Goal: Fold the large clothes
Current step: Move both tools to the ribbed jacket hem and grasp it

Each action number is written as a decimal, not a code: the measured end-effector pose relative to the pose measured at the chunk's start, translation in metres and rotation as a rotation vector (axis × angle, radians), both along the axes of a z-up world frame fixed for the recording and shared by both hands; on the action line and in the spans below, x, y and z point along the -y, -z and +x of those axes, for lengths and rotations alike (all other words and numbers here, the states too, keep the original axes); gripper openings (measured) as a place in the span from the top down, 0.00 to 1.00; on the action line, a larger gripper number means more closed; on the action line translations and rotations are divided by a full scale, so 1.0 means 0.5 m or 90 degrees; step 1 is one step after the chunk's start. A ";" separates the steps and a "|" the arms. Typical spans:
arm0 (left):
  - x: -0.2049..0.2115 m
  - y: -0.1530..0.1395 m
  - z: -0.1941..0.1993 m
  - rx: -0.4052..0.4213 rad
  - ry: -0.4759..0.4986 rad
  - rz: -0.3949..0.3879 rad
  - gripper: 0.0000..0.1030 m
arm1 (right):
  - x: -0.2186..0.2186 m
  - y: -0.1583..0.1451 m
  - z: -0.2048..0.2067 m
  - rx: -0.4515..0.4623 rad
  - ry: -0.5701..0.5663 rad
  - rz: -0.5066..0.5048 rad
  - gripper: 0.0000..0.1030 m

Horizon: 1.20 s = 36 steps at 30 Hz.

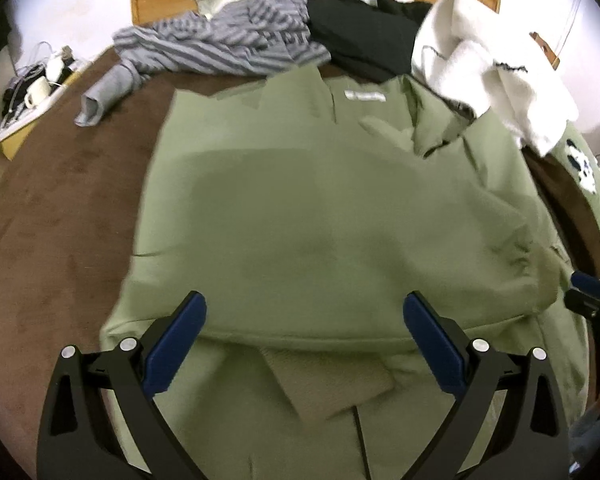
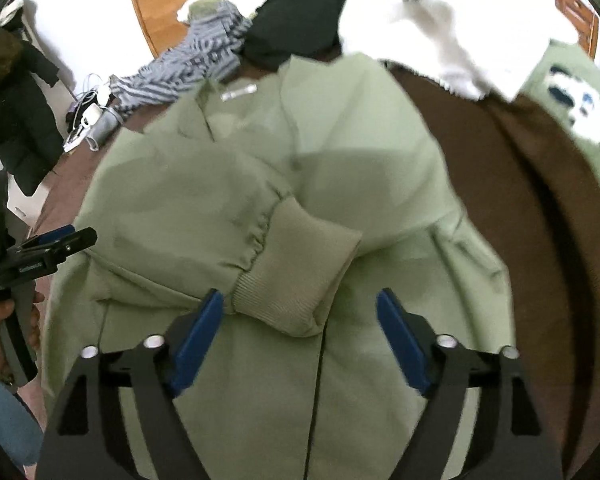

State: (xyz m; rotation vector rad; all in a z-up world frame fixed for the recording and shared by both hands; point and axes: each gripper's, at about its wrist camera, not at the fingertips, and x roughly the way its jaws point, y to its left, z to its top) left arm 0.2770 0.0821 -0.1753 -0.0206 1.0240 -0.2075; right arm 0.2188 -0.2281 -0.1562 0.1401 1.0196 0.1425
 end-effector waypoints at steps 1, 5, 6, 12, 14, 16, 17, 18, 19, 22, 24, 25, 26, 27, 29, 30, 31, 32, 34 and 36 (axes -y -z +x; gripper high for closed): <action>-0.003 -0.010 -0.008 0.006 -0.001 0.002 0.06 | 0.003 -0.019 -0.009 0.011 -0.003 -0.008 0.18; -0.024 -0.048 -0.051 0.016 -0.014 0.014 0.06 | 0.025 -0.052 -0.040 0.020 0.000 -0.009 0.18; -0.028 -0.052 -0.058 0.015 -0.017 0.014 0.06 | 0.031 -0.059 -0.052 0.019 0.004 -0.009 0.18; -0.066 -0.058 -0.159 -0.012 -0.045 0.028 0.06 | 0.072 -0.070 -0.131 -0.013 0.003 0.011 0.18; -0.081 -0.050 -0.204 -0.031 -0.049 0.037 0.06 | 0.084 -0.067 -0.158 -0.028 0.000 0.007 0.18; -0.101 -0.043 -0.246 -0.045 -0.060 0.038 0.06 | 0.108 -0.061 -0.198 -0.041 0.000 0.024 0.18; -0.114 -0.039 -0.269 -0.055 -0.069 0.029 0.06 | 0.116 -0.059 -0.213 -0.046 0.000 0.033 0.18; -0.129 -0.033 -0.300 -0.068 -0.079 0.008 0.06 | 0.126 -0.055 -0.229 -0.051 0.002 0.044 0.18; -0.139 -0.028 -0.321 -0.073 -0.084 -0.004 0.06 | 0.135 -0.050 -0.250 -0.056 0.005 0.052 0.18; -0.169 -0.010 -0.393 -0.088 -0.102 -0.030 0.06 | 0.159 -0.032 -0.304 -0.071 0.011 0.056 0.18; -0.186 0.008 -0.435 -0.100 -0.118 -0.058 0.06 | 0.166 -0.020 -0.327 -0.090 0.022 0.039 0.18; -0.195 0.021 -0.459 -0.107 -0.129 -0.073 0.06 | 0.171 -0.013 -0.343 -0.101 0.028 0.036 0.18; -0.203 0.036 -0.483 -0.117 -0.142 -0.081 0.06 | 0.176 -0.009 -0.357 -0.106 0.036 0.038 0.18; -0.209 0.046 -0.500 -0.123 -0.149 -0.088 0.06 | 0.183 -0.005 -0.368 -0.110 0.043 0.043 0.18; -0.215 0.061 -0.527 -0.128 -0.159 -0.099 0.06 | 0.198 0.005 -0.395 -0.118 0.060 0.056 0.18; -0.219 0.071 -0.542 -0.131 -0.166 -0.106 0.06 | 0.206 0.011 -0.405 -0.122 0.066 0.062 0.18; -0.219 0.077 -0.549 -0.135 -0.172 -0.114 0.06 | 0.214 0.022 -0.417 -0.132 0.073 0.071 0.18; -0.220 0.084 -0.554 -0.139 -0.178 -0.120 0.06 | 0.221 0.032 -0.425 -0.140 0.076 0.076 0.18; -0.219 0.102 -0.561 -0.145 -0.185 -0.130 0.06 | 0.228 0.054 -0.436 -0.153 0.080 0.078 0.18; -0.214 0.114 -0.562 -0.146 -0.184 -0.131 0.06 | 0.229 0.074 -0.441 -0.163 0.083 0.082 0.18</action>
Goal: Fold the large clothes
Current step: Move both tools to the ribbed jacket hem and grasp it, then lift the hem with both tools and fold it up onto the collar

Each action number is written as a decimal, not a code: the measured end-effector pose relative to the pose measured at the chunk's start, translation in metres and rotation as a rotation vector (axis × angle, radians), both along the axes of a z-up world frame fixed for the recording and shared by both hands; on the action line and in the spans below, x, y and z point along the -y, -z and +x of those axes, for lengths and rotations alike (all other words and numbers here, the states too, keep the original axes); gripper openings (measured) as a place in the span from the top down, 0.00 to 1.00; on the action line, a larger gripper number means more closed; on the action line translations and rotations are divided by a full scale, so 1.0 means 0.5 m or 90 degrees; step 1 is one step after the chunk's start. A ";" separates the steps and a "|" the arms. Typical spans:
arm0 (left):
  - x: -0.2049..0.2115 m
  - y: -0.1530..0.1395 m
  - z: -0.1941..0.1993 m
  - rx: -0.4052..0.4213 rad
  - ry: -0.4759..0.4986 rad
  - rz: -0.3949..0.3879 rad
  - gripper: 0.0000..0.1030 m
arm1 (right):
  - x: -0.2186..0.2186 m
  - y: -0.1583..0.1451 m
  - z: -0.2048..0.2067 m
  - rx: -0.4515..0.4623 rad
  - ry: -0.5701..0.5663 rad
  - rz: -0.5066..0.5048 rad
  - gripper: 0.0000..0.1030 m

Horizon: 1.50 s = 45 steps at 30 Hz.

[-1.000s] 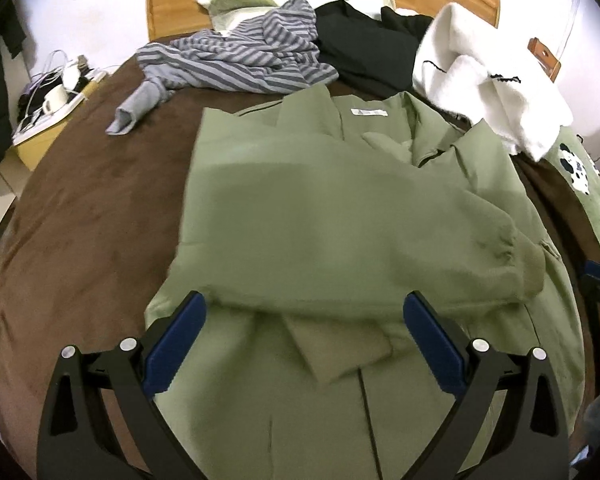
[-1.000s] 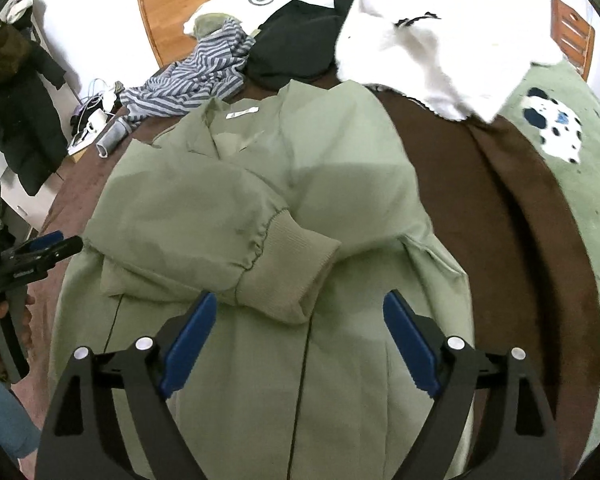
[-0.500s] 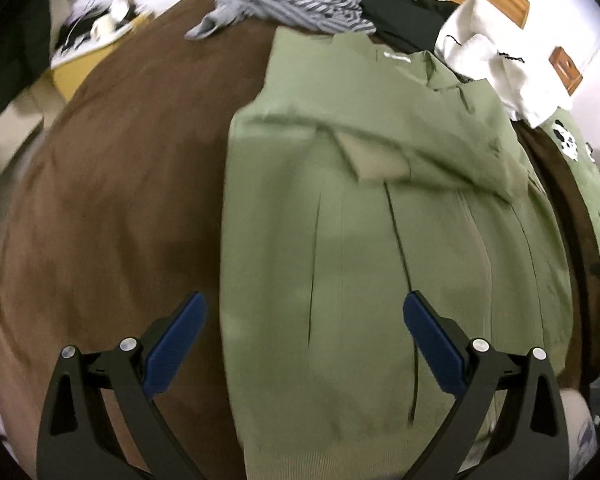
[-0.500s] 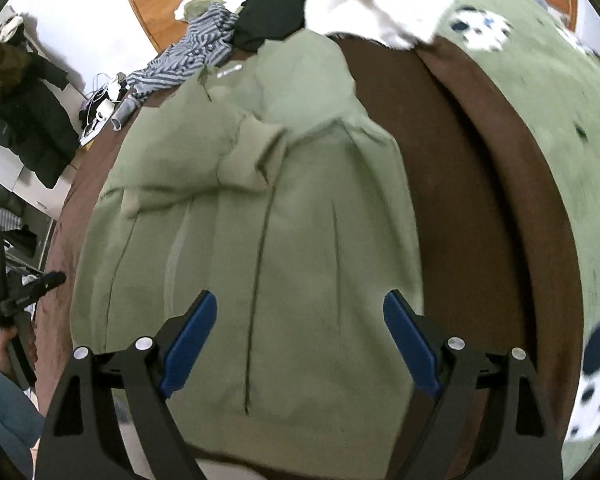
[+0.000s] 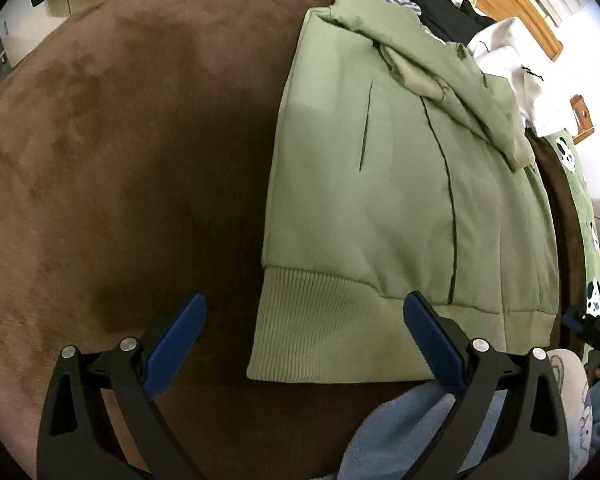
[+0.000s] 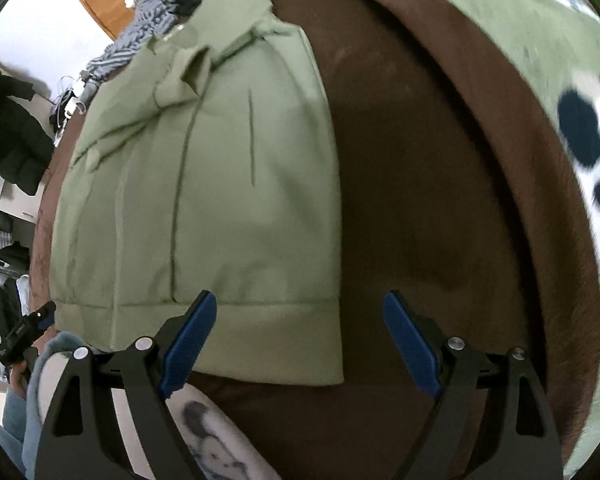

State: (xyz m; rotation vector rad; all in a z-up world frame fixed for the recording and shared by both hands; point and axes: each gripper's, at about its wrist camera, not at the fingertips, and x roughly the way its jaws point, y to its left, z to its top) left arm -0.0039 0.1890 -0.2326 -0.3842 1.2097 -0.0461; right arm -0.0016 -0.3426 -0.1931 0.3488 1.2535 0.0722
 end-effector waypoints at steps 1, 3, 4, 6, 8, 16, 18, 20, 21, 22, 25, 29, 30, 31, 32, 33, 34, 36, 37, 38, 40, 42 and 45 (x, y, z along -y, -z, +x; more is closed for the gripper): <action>0.004 0.005 0.001 0.001 0.001 -0.001 0.06 | 0.001 0.011 -0.003 -0.005 0.002 0.008 0.18; 0.004 0.009 0.004 0.003 -0.002 -0.002 0.06 | 0.001 0.028 -0.006 -0.013 0.005 0.018 0.18; 0.005 0.010 0.004 0.005 -0.005 -0.006 0.06 | 0.002 0.039 -0.006 -0.018 0.007 0.024 0.18; 0.003 0.008 0.004 0.011 -0.009 -0.017 0.06 | -0.001 0.056 -0.008 -0.025 0.010 0.034 0.17; 0.000 0.008 0.003 0.017 -0.010 -0.043 0.07 | -0.007 0.063 -0.004 -0.019 0.009 0.032 0.16; 0.050 0.009 0.013 0.023 0.043 -0.097 0.11 | -0.041 0.060 0.011 0.000 -0.018 0.077 0.16; 0.052 0.008 0.017 0.025 0.042 -0.122 0.44 | -0.048 0.057 0.015 0.004 -0.025 0.069 0.27; 0.059 0.017 0.022 0.010 0.055 -0.167 0.78 | -0.048 0.056 0.016 0.005 -0.029 0.071 0.57; 0.069 0.018 0.023 0.009 0.067 -0.161 0.78 | -0.046 0.058 0.016 0.003 -0.027 0.073 0.66; 0.078 0.018 0.026 0.008 0.078 -0.149 0.78 | -0.044 0.061 0.018 0.001 -0.027 0.084 0.71; 0.101 0.014 0.036 0.010 0.093 -0.127 0.81 | -0.059 0.056 0.020 0.009 -0.049 0.069 0.81; 0.109 -0.006 0.032 0.020 0.091 -0.097 0.83 | -0.067 0.035 0.017 0.033 -0.060 0.050 0.84; 0.106 -0.011 0.031 0.022 0.086 -0.091 0.84 | -0.066 0.031 0.016 0.038 -0.060 0.050 0.84; 0.106 -0.024 0.024 0.032 0.076 -0.070 0.84 | -0.070 0.022 0.013 0.050 -0.068 0.038 0.85; 0.106 -0.036 0.019 0.044 0.074 -0.056 0.84 | -0.075 0.014 0.010 0.062 -0.079 0.024 0.85; 0.102 -0.043 0.015 0.052 0.072 -0.051 0.84 | -0.082 0.005 0.009 0.073 -0.089 0.011 0.85; 0.106 -0.059 0.009 0.066 0.070 -0.043 0.84 | -0.090 -0.007 0.007 0.087 -0.100 -0.002 0.85; 0.111 -0.080 0.005 0.085 0.071 -0.025 0.84 | -0.098 -0.031 0.004 0.113 -0.111 -0.015 0.85; 0.119 -0.097 0.004 0.097 0.075 -0.012 0.84 | -0.100 -0.041 0.003 0.122 -0.115 -0.019 0.86; 0.124 -0.110 0.005 0.107 0.077 -0.002 0.84 | -0.103 -0.056 0.003 0.133 -0.120 -0.026 0.86; 0.127 -0.141 0.003 0.128 0.088 0.015 0.84 | -0.107 -0.090 -0.001 0.158 -0.130 -0.041 0.86; 0.125 -0.175 0.000 0.147 0.089 0.020 0.84 | -0.104 -0.125 -0.008 0.184 -0.129 -0.044 0.86; 0.117 -0.213 -0.008 0.172 0.083 0.028 0.84 | -0.100 -0.163 -0.017 0.208 -0.132 -0.043 0.87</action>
